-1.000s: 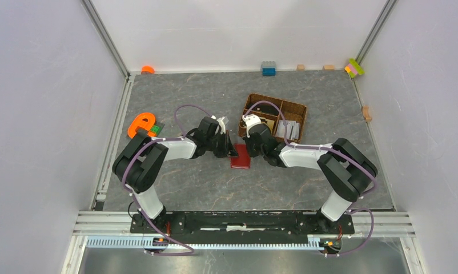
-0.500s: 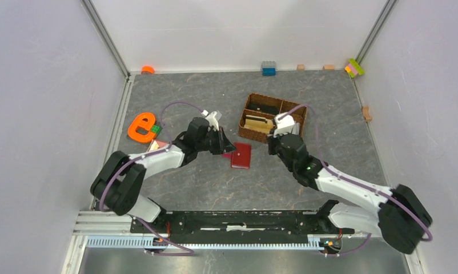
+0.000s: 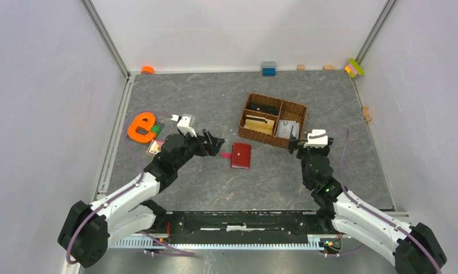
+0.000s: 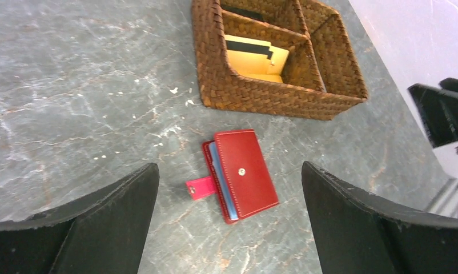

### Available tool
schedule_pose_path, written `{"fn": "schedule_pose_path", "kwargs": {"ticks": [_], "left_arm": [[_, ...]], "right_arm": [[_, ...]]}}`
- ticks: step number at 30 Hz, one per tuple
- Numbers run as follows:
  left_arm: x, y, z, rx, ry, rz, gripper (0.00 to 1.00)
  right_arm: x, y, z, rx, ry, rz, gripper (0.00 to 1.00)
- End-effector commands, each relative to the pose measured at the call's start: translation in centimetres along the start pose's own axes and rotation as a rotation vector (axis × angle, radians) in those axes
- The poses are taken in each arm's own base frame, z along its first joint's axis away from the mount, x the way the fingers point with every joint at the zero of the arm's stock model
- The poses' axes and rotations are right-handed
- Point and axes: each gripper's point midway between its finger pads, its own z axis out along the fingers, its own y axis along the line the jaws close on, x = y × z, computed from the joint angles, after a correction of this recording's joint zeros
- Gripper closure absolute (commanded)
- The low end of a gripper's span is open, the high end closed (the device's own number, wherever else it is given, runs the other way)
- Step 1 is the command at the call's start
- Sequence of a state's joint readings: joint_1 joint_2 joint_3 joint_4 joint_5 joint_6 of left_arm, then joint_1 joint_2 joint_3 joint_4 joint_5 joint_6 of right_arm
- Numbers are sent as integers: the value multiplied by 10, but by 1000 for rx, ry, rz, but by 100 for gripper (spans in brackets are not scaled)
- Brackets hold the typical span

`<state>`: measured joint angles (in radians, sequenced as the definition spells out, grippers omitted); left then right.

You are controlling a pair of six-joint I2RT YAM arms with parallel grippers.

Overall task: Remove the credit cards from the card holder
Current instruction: Reset both arms

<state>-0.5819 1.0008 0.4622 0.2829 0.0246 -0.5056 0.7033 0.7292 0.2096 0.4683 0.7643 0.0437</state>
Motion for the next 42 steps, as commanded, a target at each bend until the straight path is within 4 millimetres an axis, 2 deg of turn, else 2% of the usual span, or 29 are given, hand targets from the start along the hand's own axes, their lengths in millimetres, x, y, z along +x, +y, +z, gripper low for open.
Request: {"fn": "schedule_pose_path", "kwargs": {"ticks": [1,3,7,10,15,17,21,23,25,26,28,30,36,42], "left_arm": [[-24,11,-8,-27,-160,130,0],[-24,14,-9,-34,-167,152,0],[-23,18,-8,-54,-160,166,0],[-23,21,-9,-69,-166,176,0],[-25,25,-13,-85,-188,180,0],[-26,24,-13,-84,-191,180,0],[-25,23,-12,-80,-185,178,0],[-25,24,-12,-82,-185,177,0],[-25,26,-12,-90,-187,176,0],[-26,26,-13,-92,-191,176,0],[-26,27,-13,-100,-196,175,0],[-28,29,-13,-109,-203,169,0],[-24,24,-6,-90,-192,109,0],[-29,38,-15,-148,-281,106,0]], "right_arm": [[-22,-34,12,89,-79,-27,2],[-15,-46,19,107,-70,-53,2],[23,-66,33,174,45,-142,2],[45,-78,37,205,91,-181,2],[70,-102,27,249,58,-174,2],[77,-103,23,229,57,-207,2],[71,-108,16,231,-6,-225,2],[82,-113,16,254,28,-206,2],[81,-113,13,246,-1,-206,2],[74,-115,12,256,-31,-213,4],[89,-111,18,238,44,-213,7],[79,-115,14,258,-6,-207,2],[81,-114,15,251,5,-205,2],[82,-114,15,251,5,-203,2]]}}
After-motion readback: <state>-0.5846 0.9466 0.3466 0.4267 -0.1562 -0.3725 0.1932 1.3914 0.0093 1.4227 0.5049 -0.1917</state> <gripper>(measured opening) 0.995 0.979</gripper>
